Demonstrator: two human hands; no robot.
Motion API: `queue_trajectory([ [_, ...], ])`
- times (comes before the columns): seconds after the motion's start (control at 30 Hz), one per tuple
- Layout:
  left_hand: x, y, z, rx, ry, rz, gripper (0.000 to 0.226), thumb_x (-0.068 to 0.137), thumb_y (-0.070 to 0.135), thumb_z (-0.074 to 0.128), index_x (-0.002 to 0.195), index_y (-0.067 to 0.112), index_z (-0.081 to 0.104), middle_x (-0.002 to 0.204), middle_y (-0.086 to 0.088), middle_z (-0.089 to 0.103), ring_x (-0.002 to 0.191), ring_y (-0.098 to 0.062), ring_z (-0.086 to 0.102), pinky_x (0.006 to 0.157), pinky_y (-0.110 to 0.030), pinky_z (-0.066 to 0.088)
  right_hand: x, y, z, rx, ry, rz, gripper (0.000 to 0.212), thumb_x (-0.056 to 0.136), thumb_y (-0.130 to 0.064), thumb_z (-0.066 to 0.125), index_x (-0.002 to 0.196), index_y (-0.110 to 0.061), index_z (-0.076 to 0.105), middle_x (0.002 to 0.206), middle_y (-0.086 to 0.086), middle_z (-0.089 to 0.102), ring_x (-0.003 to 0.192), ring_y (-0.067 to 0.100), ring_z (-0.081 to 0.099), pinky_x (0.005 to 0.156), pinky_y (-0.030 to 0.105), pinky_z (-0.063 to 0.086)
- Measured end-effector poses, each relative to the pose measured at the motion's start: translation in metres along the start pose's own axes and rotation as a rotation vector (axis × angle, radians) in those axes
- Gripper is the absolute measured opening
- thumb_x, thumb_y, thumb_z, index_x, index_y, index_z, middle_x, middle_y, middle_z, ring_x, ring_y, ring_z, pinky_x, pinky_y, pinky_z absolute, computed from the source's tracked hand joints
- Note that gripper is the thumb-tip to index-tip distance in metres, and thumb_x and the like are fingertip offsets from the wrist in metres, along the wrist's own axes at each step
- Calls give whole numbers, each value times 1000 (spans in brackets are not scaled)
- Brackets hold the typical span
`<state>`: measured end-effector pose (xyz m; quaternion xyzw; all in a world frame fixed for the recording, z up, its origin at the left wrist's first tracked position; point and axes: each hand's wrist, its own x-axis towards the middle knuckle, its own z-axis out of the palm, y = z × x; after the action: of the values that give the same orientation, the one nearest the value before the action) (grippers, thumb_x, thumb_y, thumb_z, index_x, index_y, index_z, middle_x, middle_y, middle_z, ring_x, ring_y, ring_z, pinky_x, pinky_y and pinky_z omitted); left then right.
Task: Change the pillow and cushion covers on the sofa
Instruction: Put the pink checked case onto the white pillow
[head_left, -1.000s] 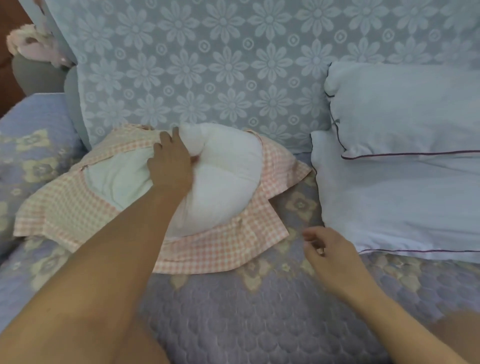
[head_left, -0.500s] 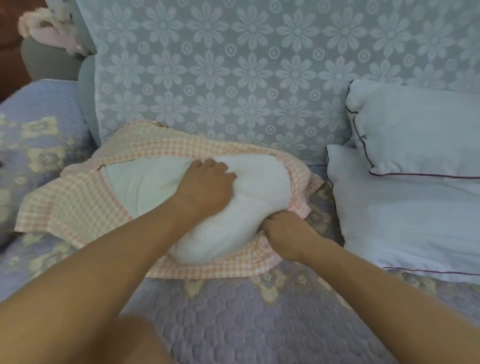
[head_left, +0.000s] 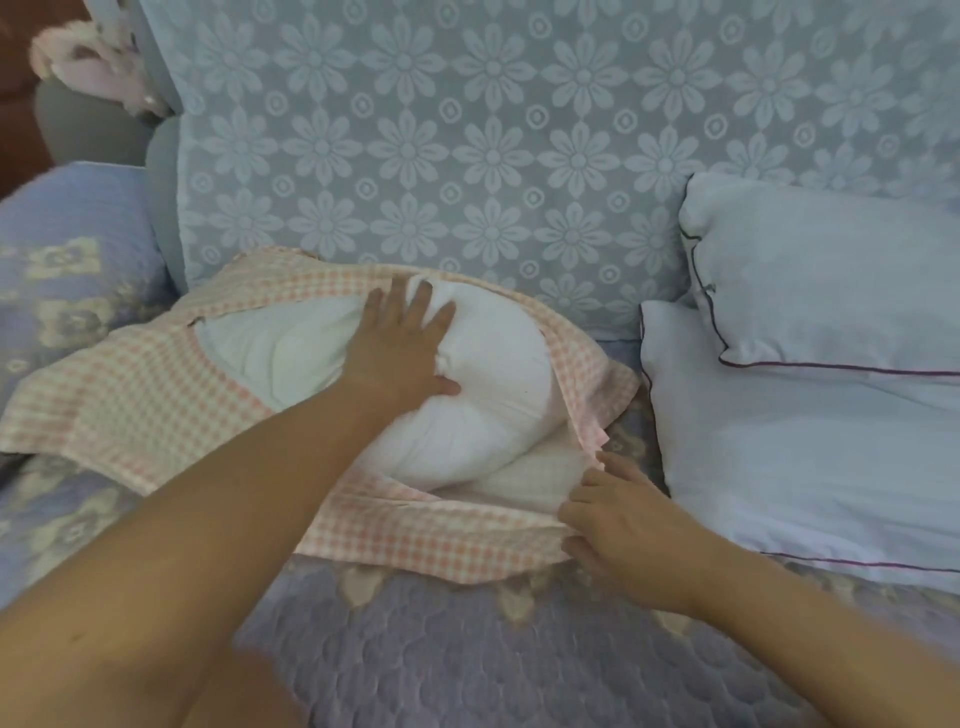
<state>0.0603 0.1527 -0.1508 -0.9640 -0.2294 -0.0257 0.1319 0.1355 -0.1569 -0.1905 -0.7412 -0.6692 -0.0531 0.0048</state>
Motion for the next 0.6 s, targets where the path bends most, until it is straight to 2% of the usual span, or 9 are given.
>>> queue_trajectory([
  [0.07, -11, 22, 6, 29, 63, 93, 107, 81, 80, 54, 162, 21, 13, 169, -10, 6, 154, -40, 5, 122, -54, 11, -12, -3, -7, 116, -42, 45, 29, 96, -46, 45, 73, -30, 39, 72, -15, 45, 79, 9, 48, 103, 33, 35],
  [0.13, -32, 33, 13, 54, 97, 180, 102, 81, 77, 56, 159, 19, 26, 166, -10, 21, 151, -39, 17, 119, -53, 19, -10, -7, -14, 248, -83, 67, 39, 98, -55, 43, 72, -27, 43, 71, -13, 46, 75, 9, 47, 86, 29, 40],
  [0.2, -55, 35, 16, 41, 189, 281, 93, 77, 73, 66, 149, 17, 46, 156, -12, 41, 143, -41, 34, 112, -54, 30, -1, -8, -21, 340, -29, 87, 49, 99, -60, 40, 67, -23, 46, 66, -11, 45, 67, 10, 44, 74, 31, 40],
  [0.23, -67, 37, 15, 20, 245, 337, 88, 75, 69, 71, 143, 16, 52, 150, -13, 47, 139, -42, 40, 109, -55, 33, 2, -9, -25, 360, 3, 92, 52, 99, -61, 38, 66, -22, 47, 64, -10, 45, 66, 10, 45, 76, 30, 39],
  [0.3, -92, 46, 13, -43, 292, 458, 81, 77, 64, 69, 141, 17, 53, 148, -14, 48, 137, -43, 41, 108, -55, 35, 8, -13, -29, 392, -3, 102, 54, 97, -64, 34, 67, -22, 48, 64, -8, 49, 67, 10, 48, 86, 27, 36],
  [0.37, -112, 60, 12, -85, 255, 570, 80, 86, 64, 57, 151, 19, 41, 156, -14, 36, 143, -43, 30, 115, -56, 27, 10, -21, -26, 449, -61, 92, 49, 92, -64, 38, 73, -23, 55, 69, -9, 55, 71, 10, 52, 92, 29, 35],
  [0.43, -120, 66, 17, -49, 203, 577, 90, 89, 64, 53, 161, 20, 20, 165, -16, 17, 151, -45, 14, 119, -62, 17, 8, -30, -20, 479, -110, 47, 33, 90, -55, 48, 87, -26, 63, 80, -12, 63, 79, 8, 56, 92, 31, 39],
  [0.53, -97, 50, 13, 113, 107, 350, 127, 76, 63, 73, 158, 30, -18, 167, -16, -16, 152, -47, -11, 115, -72, 9, 0, -33, -17, 472, -244, 27, 19, 91, -40, 58, 103, -26, 65, 96, -8, 68, 86, 9, 59, 79, 33, 46],
  [0.6, -73, 38, 2, 117, 98, 227, 129, 77, 54, 77, 154, 38, -25, 165, -14, -22, 151, -50, -7, 111, -74, 20, -2, -41, -19, 273, -422, 15, 17, 93, -38, 58, 95, -22, 61, 97, 0, 66, 87, 20, 59, 77, 34, 45],
])
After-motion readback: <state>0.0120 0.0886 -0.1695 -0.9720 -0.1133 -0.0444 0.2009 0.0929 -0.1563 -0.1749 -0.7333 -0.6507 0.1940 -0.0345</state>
